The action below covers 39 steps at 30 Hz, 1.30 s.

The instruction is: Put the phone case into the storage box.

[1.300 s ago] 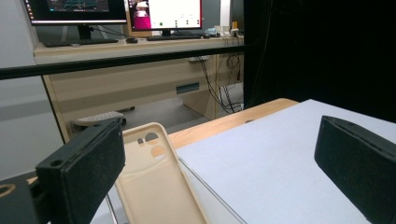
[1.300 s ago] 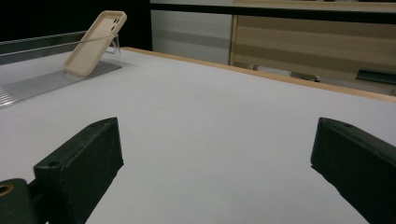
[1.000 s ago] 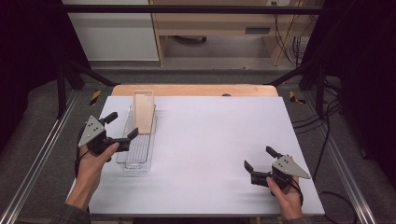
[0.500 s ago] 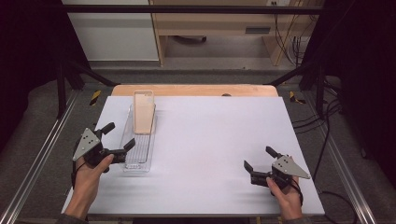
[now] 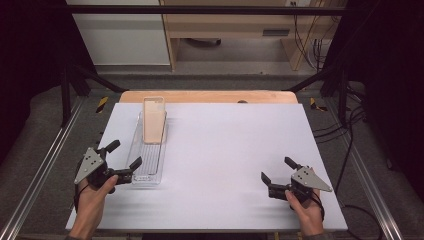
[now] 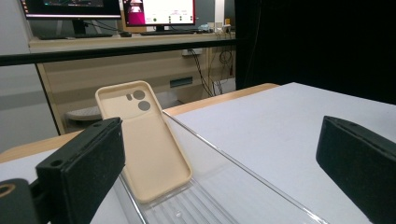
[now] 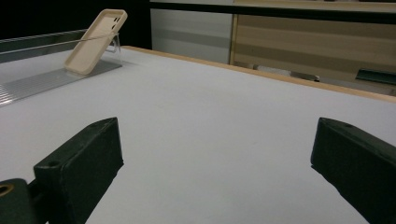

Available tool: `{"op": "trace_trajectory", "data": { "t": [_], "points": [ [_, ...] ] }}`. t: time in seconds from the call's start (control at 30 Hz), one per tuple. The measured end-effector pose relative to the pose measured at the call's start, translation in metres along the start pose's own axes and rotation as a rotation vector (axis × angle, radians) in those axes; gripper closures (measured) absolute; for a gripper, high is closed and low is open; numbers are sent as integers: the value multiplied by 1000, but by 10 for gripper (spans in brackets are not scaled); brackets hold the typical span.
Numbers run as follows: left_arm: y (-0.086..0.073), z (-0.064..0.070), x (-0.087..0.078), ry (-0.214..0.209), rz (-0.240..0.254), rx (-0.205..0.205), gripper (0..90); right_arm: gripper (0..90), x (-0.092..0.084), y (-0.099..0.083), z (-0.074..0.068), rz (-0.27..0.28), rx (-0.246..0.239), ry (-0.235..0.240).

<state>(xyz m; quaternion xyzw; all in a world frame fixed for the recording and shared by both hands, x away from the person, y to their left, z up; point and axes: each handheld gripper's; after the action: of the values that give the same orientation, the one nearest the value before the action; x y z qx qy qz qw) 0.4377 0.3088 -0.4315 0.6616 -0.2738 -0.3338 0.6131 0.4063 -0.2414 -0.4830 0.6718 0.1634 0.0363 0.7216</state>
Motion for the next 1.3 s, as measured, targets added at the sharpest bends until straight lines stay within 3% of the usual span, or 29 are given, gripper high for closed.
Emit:
{"op": "trace_trajectory", "data": {
  "t": [0.57,1.3],
  "points": [
    [-12,6,-11,5,10,-10,10,23,0,0,0,2,-2,2],
    [-29,11,-14,11,12,-35,9,23,-1,1,0,5,-2,4]
  ]
}}
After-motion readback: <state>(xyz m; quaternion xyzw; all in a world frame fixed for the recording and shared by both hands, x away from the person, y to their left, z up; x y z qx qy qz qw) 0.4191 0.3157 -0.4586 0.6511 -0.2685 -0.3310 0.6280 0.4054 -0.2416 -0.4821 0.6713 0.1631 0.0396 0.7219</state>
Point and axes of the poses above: each handheld gripper's, and its own axes: x roughly forward along the jaws, y roughly out of its top, z roughly to its right, and after that the axes turned 14 degrees about -y, right-handed
